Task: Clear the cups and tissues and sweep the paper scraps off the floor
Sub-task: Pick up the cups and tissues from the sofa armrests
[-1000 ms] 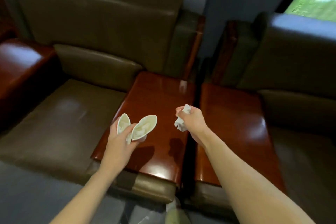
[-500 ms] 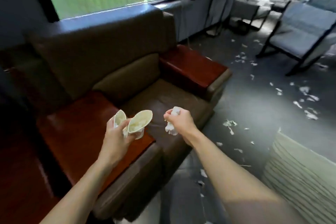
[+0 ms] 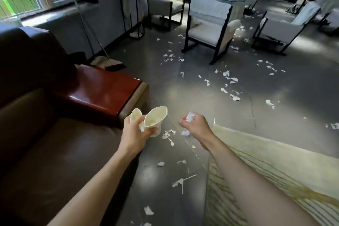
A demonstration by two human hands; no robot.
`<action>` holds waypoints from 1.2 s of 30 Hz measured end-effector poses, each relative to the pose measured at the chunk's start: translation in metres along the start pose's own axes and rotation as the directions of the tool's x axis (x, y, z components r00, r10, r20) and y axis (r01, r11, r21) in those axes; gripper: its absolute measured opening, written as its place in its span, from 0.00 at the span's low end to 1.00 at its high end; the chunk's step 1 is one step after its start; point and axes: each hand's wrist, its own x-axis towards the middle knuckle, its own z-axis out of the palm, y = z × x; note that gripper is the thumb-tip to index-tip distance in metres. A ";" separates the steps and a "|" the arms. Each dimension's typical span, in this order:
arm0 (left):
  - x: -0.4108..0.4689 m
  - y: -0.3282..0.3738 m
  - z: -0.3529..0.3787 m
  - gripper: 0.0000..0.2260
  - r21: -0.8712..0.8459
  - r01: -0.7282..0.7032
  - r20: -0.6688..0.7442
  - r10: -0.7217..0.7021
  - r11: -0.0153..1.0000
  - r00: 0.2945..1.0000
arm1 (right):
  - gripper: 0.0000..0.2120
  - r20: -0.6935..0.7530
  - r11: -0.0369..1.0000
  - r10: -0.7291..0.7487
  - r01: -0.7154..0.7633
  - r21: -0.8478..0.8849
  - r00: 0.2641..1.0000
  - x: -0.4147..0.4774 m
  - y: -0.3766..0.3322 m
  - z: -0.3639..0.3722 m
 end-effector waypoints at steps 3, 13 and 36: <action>0.059 0.014 0.032 0.19 0.027 -0.038 0.015 0.038 0.999 0.999 | 0.09 0.005 0.997 0.011 -0.011 0.080 1.000 0.064 -0.010 -0.022; 0.330 0.035 0.083 0.20 0.092 -0.060 -0.021 0.062 0.994 0.998 | 0.05 0.068 0.983 -0.039 0.026 0.182 0.997 0.327 -0.091 -0.016; 0.900 -0.007 0.071 0.18 -0.008 0.203 -0.336 -0.194 0.979 0.922 | 0.14 0.553 0.996 -0.067 0.086 -0.009 0.831 0.949 -0.328 0.136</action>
